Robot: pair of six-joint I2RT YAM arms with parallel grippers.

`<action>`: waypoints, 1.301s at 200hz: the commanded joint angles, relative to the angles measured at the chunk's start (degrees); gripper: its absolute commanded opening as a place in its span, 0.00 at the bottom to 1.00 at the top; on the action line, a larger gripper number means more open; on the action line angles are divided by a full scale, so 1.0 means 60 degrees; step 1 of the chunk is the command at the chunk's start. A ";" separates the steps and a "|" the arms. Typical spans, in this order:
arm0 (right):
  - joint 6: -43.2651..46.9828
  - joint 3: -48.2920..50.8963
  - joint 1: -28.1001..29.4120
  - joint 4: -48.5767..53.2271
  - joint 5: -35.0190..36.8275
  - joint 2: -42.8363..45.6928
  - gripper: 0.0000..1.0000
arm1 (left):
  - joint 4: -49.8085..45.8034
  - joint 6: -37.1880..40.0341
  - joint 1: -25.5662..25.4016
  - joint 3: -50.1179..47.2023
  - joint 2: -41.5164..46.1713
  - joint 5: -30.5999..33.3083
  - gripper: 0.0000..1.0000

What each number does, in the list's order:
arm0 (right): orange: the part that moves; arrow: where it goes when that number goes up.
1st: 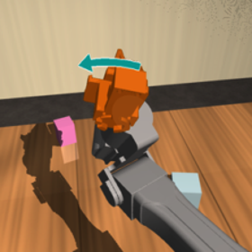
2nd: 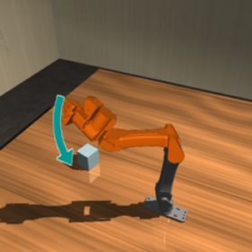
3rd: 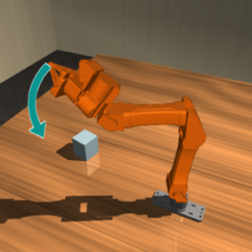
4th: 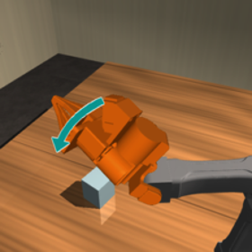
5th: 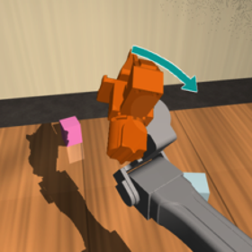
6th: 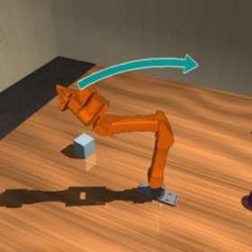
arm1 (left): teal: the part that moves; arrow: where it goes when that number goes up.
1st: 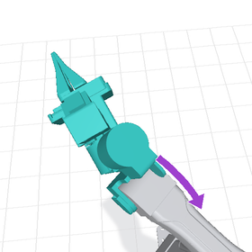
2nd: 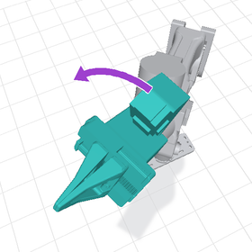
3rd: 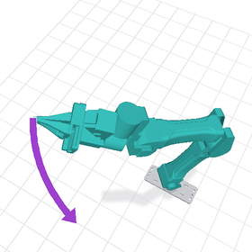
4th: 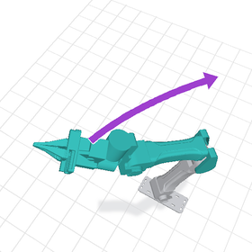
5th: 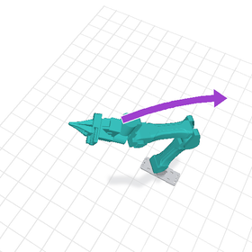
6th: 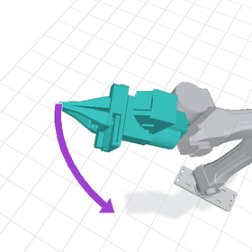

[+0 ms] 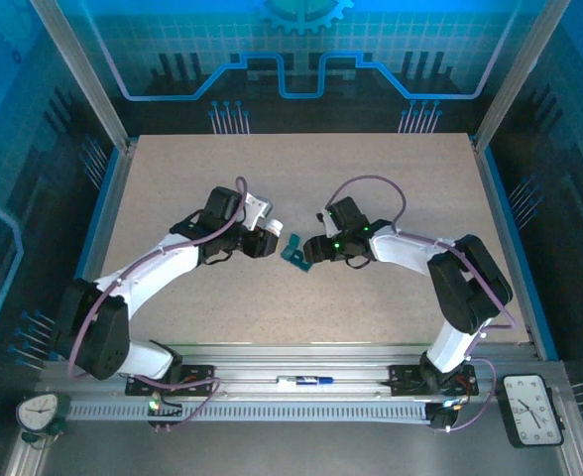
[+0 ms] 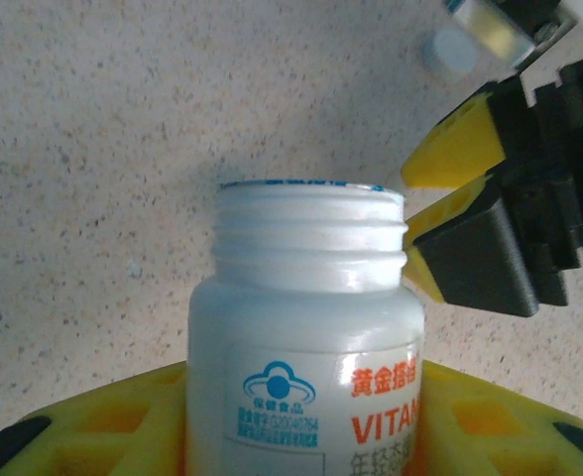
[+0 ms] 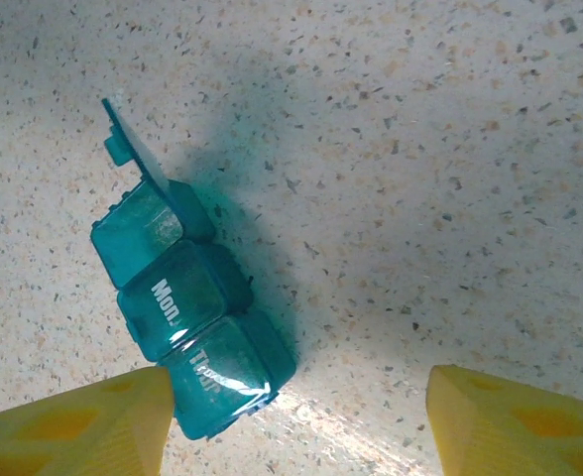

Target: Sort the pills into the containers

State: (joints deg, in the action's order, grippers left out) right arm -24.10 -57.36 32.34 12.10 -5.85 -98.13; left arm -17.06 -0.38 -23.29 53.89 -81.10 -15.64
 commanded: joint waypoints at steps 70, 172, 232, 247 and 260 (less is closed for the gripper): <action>0.0291 -0.0246 0.0418 0.0141 0.0680 -0.0600 0.70 | -0.1710 0.0575 -0.0313 0.1106 -0.1120 0.0202 0.08; 0.0231 -0.0233 0.0368 0.0023 0.0607 -0.0879 0.70 | -0.2935 0.0605 -0.0756 0.2113 -0.2447 0.0751 0.05; 0.0151 -0.0197 0.0338 -0.0025 0.0464 -0.0911 0.70 | -0.3576 0.0664 -0.0902 0.2709 -0.3103 0.0933 0.04; 0.0139 -0.0173 0.0332 -0.0024 0.0475 -0.0907 0.70 | -0.3727 0.0664 -0.0935 0.2826 -0.3250 0.0982 0.04; 0.0153 -0.0165 0.0323 -0.0024 0.0462 -0.0901 0.70 | -0.3868 0.0664 -0.0974 0.2929 -0.3342 0.1034 0.04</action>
State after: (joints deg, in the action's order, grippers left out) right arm -23.07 -58.08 34.11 11.92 -2.61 -102.26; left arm -36.27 2.13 -28.47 69.12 -99.74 -10.63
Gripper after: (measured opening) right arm 0.699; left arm 0.454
